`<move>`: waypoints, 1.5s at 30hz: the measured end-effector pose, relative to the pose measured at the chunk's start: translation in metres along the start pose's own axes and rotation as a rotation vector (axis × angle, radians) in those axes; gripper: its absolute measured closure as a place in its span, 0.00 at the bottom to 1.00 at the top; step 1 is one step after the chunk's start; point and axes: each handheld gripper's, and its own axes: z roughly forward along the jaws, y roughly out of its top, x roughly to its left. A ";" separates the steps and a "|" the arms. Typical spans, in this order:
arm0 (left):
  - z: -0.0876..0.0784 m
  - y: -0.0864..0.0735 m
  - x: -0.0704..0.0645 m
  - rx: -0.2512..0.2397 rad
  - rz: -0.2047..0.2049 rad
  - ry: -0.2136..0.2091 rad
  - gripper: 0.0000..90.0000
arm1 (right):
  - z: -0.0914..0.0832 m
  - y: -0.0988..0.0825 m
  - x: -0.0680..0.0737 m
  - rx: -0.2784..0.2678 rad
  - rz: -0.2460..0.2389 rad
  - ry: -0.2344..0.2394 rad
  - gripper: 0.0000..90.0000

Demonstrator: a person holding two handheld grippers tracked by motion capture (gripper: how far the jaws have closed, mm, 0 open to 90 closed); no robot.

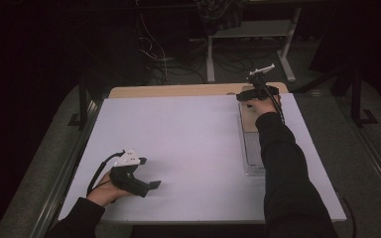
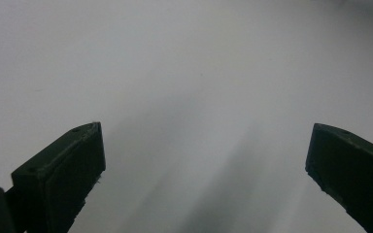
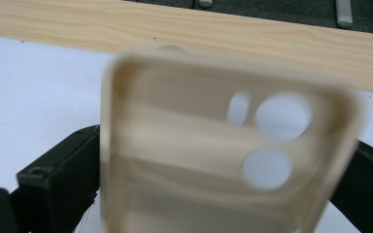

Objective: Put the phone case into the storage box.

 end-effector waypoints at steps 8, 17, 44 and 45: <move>0.000 0.000 0.000 0.000 0.000 0.000 0.00 | -0.001 0.000 0.000 -0.002 -0.006 0.008 0.00; 0.000 0.000 0.000 0.000 -0.001 0.000 0.00 | -0.011 0.002 -0.003 -0.035 -0.011 0.016 0.00; 0.002 0.000 0.001 0.011 -0.003 0.005 0.00 | -0.065 -0.022 -0.007 -0.084 -0.091 0.172 0.00; 0.003 0.000 0.001 0.008 -0.008 0.005 0.00 | -0.067 -0.024 -0.007 -0.083 -0.100 0.178 0.00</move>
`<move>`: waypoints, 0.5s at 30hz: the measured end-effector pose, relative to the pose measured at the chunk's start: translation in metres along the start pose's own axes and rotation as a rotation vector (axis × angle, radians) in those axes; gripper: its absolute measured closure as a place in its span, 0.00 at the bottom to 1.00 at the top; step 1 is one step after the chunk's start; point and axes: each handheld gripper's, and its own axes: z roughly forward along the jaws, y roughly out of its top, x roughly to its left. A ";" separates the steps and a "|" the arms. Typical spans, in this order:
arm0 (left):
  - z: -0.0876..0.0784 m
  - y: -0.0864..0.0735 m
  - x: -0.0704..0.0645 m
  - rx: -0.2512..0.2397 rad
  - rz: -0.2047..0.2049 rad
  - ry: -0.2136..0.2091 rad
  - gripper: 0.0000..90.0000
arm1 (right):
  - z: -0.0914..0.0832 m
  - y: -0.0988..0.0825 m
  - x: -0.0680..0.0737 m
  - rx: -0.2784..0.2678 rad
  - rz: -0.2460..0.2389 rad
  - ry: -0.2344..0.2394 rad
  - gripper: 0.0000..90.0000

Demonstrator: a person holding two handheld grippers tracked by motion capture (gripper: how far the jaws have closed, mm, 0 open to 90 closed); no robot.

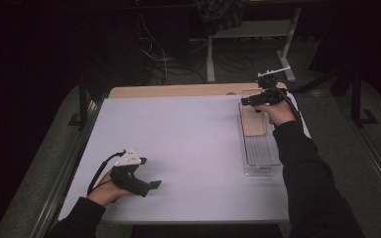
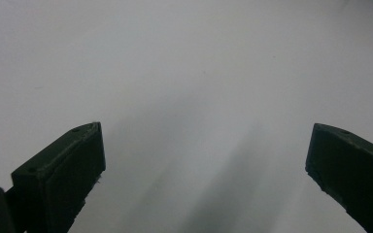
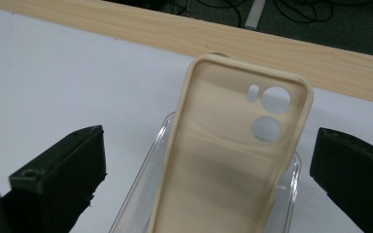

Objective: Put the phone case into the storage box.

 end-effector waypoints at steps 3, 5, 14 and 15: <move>0.000 0.000 0.000 0.000 -0.006 -0.003 0.00 | -0.004 -0.005 0.001 -0.011 -0.014 0.018 0.00; 0.000 0.000 0.000 0.000 -0.003 -0.002 0.00 | -0.007 -0.008 0.002 -0.019 -0.026 0.036 0.00; 0.000 -0.001 -0.001 0.005 -0.003 -0.006 0.00 | -0.020 -0.021 0.012 -0.041 -0.054 0.099 0.00; -0.001 -0.001 -0.001 0.007 -0.003 -0.006 0.00 | -0.021 -0.023 0.014 -0.045 -0.059 0.107 0.00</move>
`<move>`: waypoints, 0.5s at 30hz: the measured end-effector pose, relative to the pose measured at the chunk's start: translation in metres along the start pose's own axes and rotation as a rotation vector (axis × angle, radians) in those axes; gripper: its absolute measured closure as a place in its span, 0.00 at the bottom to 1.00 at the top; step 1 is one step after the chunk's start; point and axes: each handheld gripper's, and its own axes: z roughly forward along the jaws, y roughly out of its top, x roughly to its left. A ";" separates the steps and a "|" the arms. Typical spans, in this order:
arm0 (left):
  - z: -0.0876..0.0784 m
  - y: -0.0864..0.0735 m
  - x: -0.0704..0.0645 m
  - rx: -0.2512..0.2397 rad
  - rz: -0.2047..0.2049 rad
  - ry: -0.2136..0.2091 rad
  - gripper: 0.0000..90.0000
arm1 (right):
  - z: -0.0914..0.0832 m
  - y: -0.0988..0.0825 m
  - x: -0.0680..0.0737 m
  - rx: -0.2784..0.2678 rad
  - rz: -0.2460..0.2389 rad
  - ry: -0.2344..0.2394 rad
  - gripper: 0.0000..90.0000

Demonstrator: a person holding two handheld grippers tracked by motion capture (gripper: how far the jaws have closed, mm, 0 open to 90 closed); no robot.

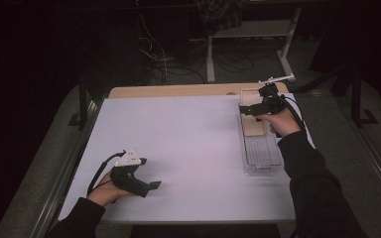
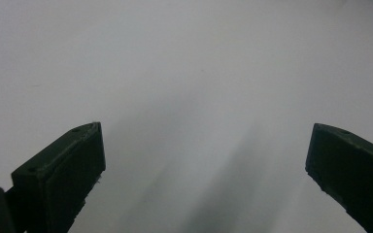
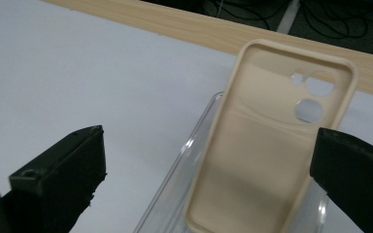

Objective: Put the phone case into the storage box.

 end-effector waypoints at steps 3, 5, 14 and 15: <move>-0.001 0.001 0.001 0.002 0.012 0.002 0.00 | -0.003 -0.005 0.005 -0.004 -0.013 0.024 0.00; -0.001 0.001 0.001 0.002 0.013 0.001 0.00 | -0.004 -0.009 0.009 -0.008 -0.026 0.040 0.00; 0.001 0.001 0.000 0.006 0.016 -0.002 0.00 | -0.015 -0.027 0.022 -0.033 -0.046 0.112 0.00; 0.001 0.001 0.000 0.008 0.020 -0.001 0.00 | -0.016 -0.029 0.024 -0.032 -0.047 0.116 0.00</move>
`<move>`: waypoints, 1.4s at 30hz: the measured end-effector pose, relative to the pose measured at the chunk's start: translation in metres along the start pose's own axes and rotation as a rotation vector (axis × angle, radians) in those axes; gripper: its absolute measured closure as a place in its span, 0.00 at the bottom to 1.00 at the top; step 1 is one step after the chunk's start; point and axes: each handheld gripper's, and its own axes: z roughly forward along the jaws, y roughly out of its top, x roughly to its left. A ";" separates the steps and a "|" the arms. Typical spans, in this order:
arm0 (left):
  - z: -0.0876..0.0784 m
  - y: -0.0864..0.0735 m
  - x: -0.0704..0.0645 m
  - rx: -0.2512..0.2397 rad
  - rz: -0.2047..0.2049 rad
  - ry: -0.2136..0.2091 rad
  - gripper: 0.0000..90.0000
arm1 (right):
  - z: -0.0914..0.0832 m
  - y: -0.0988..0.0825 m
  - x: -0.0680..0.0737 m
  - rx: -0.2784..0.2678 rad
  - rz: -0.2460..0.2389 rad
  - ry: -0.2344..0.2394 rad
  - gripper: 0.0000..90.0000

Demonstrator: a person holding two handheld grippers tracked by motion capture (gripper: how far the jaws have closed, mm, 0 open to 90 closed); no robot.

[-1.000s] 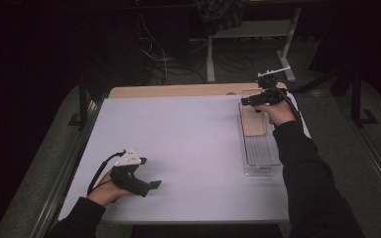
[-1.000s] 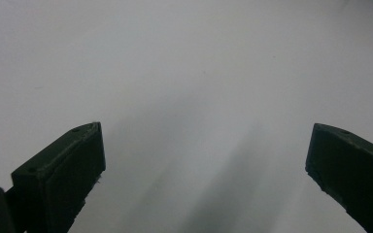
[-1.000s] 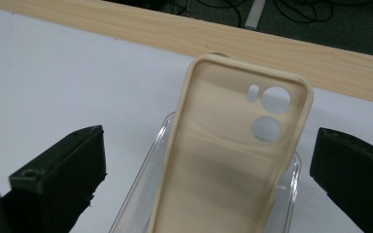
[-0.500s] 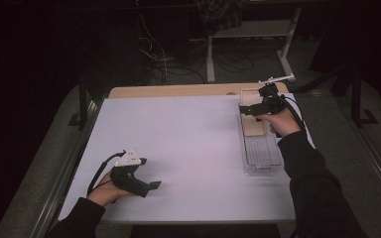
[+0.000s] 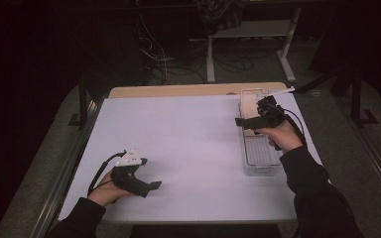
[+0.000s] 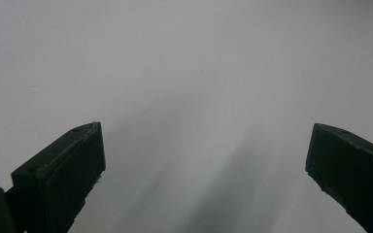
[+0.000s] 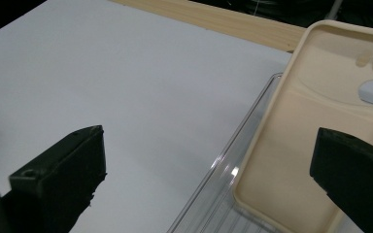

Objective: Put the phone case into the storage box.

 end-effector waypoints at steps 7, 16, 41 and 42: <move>0.000 0.000 0.000 0.001 0.001 -0.001 0.00 | -0.012 -0.012 0.010 -0.038 -0.028 0.029 0.00; 0.000 0.000 -0.001 0.002 0.001 -0.006 0.00 | -0.022 -0.030 0.021 -0.045 -0.057 0.068 0.00; 0.000 0.000 -0.001 -0.001 0.003 -0.014 0.00 | -0.043 -0.077 0.039 -0.055 -0.135 0.151 0.00; -0.001 0.000 0.000 -0.001 0.006 -0.013 0.00 | -0.043 -0.079 0.040 -0.054 -0.137 0.151 0.00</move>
